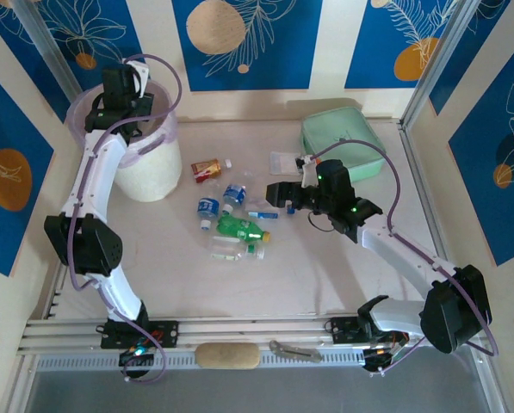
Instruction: Put the plastic bottles in the bin
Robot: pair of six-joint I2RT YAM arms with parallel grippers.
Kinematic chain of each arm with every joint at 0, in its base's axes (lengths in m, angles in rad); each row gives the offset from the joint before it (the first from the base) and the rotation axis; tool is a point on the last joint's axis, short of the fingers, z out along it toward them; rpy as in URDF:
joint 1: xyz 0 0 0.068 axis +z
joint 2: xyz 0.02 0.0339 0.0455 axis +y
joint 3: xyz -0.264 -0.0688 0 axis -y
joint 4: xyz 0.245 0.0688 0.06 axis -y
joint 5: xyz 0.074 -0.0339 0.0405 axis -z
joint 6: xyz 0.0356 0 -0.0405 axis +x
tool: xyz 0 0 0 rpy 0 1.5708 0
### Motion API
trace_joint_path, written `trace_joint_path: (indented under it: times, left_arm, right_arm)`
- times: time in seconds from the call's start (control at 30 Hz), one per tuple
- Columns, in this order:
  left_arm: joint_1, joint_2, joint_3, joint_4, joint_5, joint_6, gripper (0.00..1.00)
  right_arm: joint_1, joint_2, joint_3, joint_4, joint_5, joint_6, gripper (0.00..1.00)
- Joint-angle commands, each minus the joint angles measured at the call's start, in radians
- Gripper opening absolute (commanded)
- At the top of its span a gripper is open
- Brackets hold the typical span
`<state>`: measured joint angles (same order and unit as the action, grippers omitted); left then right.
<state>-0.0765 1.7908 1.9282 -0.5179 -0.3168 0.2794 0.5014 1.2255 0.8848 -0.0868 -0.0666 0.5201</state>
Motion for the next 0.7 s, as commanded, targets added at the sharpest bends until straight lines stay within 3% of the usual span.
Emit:
trace_joint_path:
  times: [0.0,0.13,0.23,0.27,0.67]
  left_arm:
    - [0.009,0.023,-0.013,-0.013,-0.029,0.02,0.59]
    - [0.009,0.024,-0.012,-0.016,-0.026,0.012,0.67]
    - [0.009,0.017,-0.013,-0.015,-0.033,0.002,0.94]
    - [0.009,0.014,-0.012,-0.014,-0.033,-0.001,0.99]
    - [0.009,-0.081,0.021,-0.036,0.046,-0.095,1.0]
  right_arm:
    - [-0.004,-0.021,0.006,-0.021,0.016,-0.02,0.89]
    - [-0.005,-0.021,0.005,-0.019,0.015,-0.02,0.89]
    - [-0.005,-0.017,0.009,-0.018,0.013,-0.02,0.89]
    - [-0.005,-0.015,0.011,-0.018,0.011,-0.02,0.89]
    - [-0.006,-0.007,0.014,-0.012,0.003,-0.016,0.89]
